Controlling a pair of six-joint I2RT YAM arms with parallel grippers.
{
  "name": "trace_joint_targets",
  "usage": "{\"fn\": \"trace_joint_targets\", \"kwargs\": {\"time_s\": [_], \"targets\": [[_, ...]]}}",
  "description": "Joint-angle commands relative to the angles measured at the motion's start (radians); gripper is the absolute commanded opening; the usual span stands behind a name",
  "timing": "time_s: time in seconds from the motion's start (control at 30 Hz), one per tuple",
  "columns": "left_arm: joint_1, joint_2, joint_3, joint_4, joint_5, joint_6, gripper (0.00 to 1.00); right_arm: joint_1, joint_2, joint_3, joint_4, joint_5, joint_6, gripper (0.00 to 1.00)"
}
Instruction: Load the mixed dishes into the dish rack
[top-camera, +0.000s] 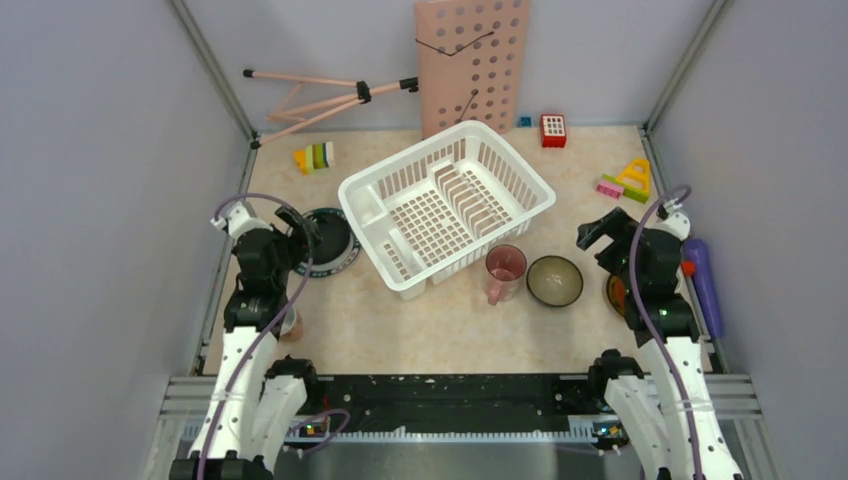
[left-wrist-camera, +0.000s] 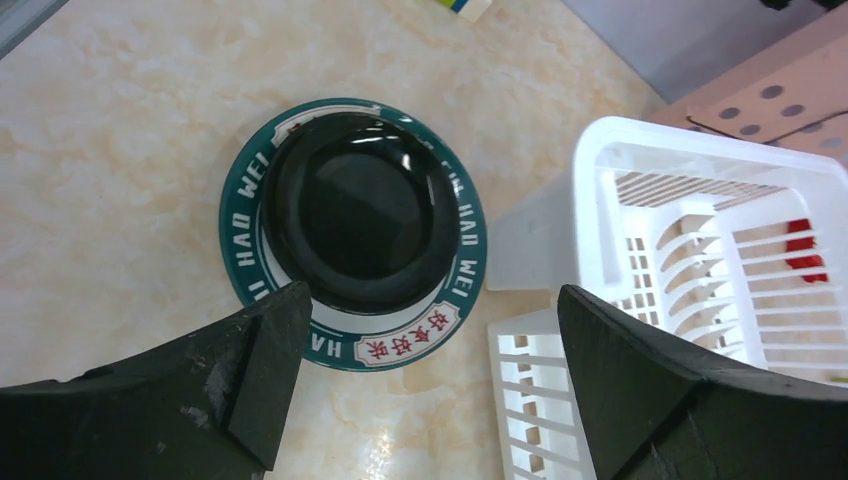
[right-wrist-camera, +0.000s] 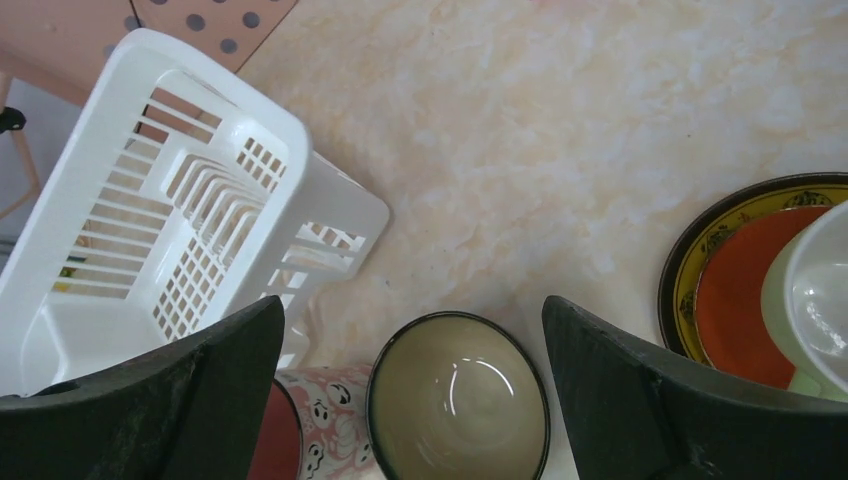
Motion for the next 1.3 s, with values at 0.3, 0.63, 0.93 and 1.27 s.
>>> {"fn": "trace_joint_targets", "kwargs": {"time_s": [0.3,0.63,0.93,1.27], "targets": [[0.023,0.215,0.036,-0.106,-0.116,-0.172,0.98,0.018,0.027,-0.033,0.004,-0.012,0.063,0.97],[0.137,0.405,-0.040,0.121,0.016,-0.175,0.69,0.027,0.087,-0.038,0.047,-0.086,0.068,0.89],[0.145,0.565,-0.047,0.211,0.008,-0.216,0.67,0.028,0.096,-0.038,0.049,-0.115,0.074,0.87],[0.148,0.679,-0.049,0.314,0.055,-0.239,0.61,0.029,0.090,-0.047,0.053,-0.116,0.078,0.86]]}}
